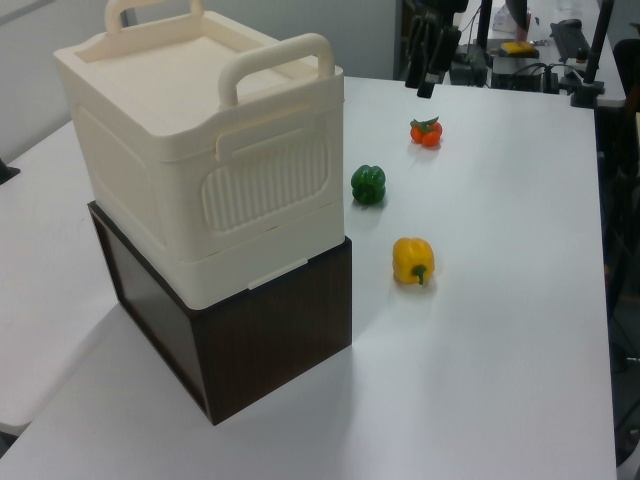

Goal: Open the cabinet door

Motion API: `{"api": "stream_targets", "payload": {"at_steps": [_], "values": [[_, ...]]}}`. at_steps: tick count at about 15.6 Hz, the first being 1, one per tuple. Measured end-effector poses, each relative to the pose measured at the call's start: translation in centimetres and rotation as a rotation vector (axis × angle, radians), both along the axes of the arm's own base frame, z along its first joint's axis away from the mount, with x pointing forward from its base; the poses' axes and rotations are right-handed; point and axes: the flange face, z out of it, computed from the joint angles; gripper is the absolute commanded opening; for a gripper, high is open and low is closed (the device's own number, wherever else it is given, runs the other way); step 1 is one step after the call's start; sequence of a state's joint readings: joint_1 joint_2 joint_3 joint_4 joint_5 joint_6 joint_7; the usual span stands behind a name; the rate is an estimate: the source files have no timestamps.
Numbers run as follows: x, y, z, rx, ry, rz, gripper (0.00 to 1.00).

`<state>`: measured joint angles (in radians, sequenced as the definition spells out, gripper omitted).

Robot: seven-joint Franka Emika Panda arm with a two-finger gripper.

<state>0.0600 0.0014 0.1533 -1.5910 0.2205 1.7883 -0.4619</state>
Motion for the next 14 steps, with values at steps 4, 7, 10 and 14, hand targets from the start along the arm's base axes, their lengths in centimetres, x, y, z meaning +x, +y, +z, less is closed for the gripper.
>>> {"api": "stream_targets", "payload": {"at_steps": [4, 7, 10, 14], "values": [[-0.3, 5.2, 0.6, 0.008, -0.093, 0.166, 0.33], [-0.2, 7.5, 0.9, 0.021, -0.162, 0.222, 0.27], [-0.2, 9.2, 0.6, 0.017, -0.203, 0.317, 0.27], [0.3, 10.0, 0.4, 0.033, -0.262, 0.401, 0.27]]}}
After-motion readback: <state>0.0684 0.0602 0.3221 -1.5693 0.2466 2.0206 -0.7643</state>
